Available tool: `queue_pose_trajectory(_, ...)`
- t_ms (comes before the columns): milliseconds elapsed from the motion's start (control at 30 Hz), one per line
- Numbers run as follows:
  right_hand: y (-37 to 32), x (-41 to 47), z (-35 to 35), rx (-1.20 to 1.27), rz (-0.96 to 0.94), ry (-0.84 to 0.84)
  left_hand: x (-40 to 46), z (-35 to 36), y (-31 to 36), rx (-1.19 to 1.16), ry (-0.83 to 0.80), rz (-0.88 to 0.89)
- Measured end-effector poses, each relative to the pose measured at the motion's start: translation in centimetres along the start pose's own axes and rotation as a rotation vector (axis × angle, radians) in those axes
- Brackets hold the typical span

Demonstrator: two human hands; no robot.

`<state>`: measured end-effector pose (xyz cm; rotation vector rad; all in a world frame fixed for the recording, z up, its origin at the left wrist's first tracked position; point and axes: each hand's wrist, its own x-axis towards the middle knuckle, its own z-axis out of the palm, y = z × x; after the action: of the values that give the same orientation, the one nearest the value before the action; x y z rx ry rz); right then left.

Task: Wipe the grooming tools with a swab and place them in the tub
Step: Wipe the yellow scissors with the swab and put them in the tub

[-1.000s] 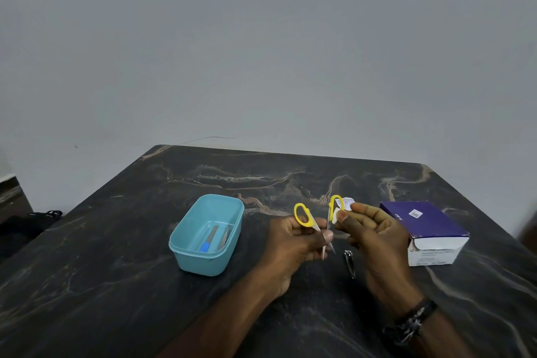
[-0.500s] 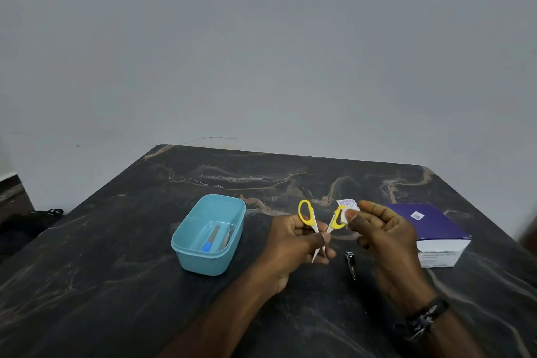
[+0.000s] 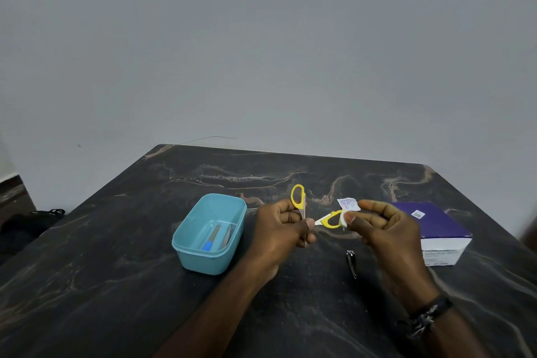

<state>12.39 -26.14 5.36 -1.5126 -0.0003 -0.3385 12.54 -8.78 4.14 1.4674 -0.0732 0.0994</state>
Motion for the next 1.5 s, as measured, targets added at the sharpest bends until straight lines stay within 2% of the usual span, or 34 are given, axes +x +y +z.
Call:
queue_pose_trajectory(133,0.4,0.2,-0.2,-0.106,-0.015,-0.025,0.1,0.0,-0.3,0.135,0.009,0.054)
queue_pose_trajectory(367,0.4,0.2,-0.3,-0.384,0.018,-0.196,0.5,-0.6,-0.5,0.150,0.066,0.093)
queue_pose_trajectory(667,0.3,-0.4,0.1,-0.435,0.051,-0.439,0.3,-0.8,-0.1,0.099,-0.064,0.089)
queue_pose_trajectory(900,0.6,-0.8,1.0,-0.247,0.098,-0.372,0.0,-0.3,-0.3,0.017,-0.092,0.033)
queue_pose_trajectory(1100,0.4,-0.7,0.7,-0.301,0.111,-0.412,0.1,-0.8,0.1,0.001,0.011,0.048)
queue_pose_trajectory(1367,0.6,-1.0,1.0,-0.235,0.088,-0.368,-0.1,0.0,-0.4,0.017,-0.048,-0.015)
queue_pose_trajectory(1500,0.5,-0.8,0.9,-0.288,0.089,-0.409,0.1,-0.6,0.3,0.007,0.015,0.027)
